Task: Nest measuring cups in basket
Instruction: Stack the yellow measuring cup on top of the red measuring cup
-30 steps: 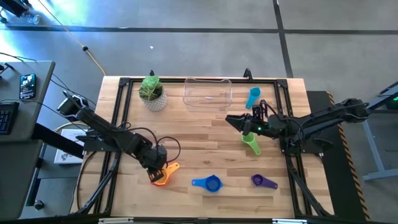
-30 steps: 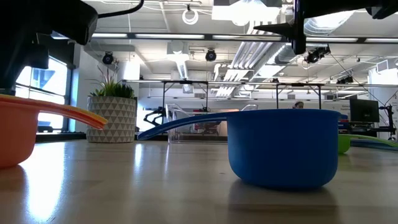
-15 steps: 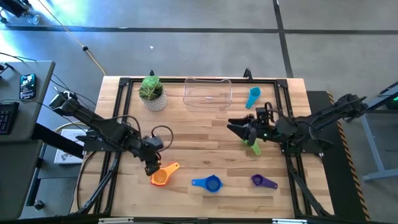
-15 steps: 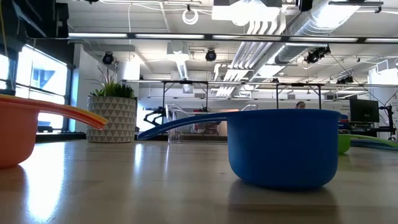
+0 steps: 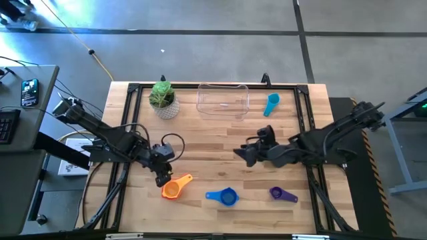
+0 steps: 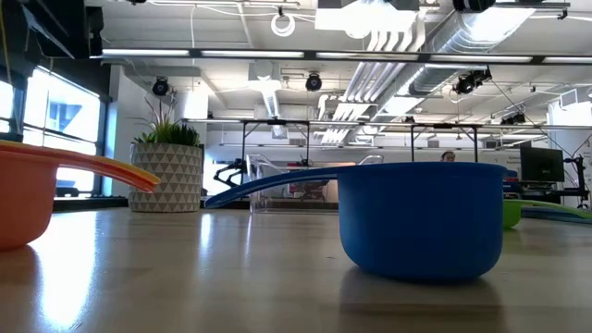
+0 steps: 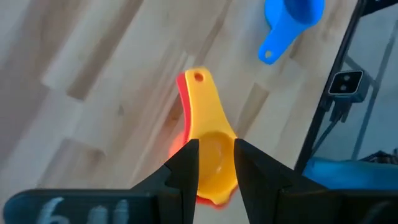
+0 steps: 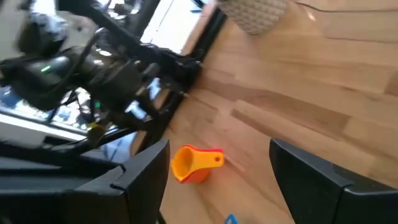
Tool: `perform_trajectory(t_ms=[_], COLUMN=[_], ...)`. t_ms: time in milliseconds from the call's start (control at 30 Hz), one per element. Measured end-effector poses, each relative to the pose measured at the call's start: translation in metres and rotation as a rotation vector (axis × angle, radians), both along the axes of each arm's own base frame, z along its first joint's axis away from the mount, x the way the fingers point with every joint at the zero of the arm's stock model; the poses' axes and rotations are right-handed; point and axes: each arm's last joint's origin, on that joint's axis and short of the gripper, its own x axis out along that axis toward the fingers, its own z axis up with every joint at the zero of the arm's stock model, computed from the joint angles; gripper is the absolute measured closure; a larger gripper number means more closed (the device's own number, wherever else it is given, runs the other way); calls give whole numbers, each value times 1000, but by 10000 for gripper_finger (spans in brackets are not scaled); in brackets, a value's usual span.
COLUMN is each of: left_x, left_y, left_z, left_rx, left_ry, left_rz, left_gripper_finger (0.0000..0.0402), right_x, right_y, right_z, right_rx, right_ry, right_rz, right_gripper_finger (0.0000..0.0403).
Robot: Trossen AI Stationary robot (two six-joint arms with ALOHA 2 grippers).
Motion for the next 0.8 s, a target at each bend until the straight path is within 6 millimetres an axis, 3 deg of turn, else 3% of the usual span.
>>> perform_trajectory(t_ms=[433,800], left_x=[5,5], left_y=[-27,-44], left_z=[-26,-44], left_rx=[-119,-120], left_ry=[201,288], left_rz=[179,280], left_gripper_finger=[312,312], right_x=[11,15], right_y=[-16,-28], right_z=[1,2], right_rx=[56,63], right_ry=[13,39], right_rz=[18,81], right_gripper_finger=[137,137])
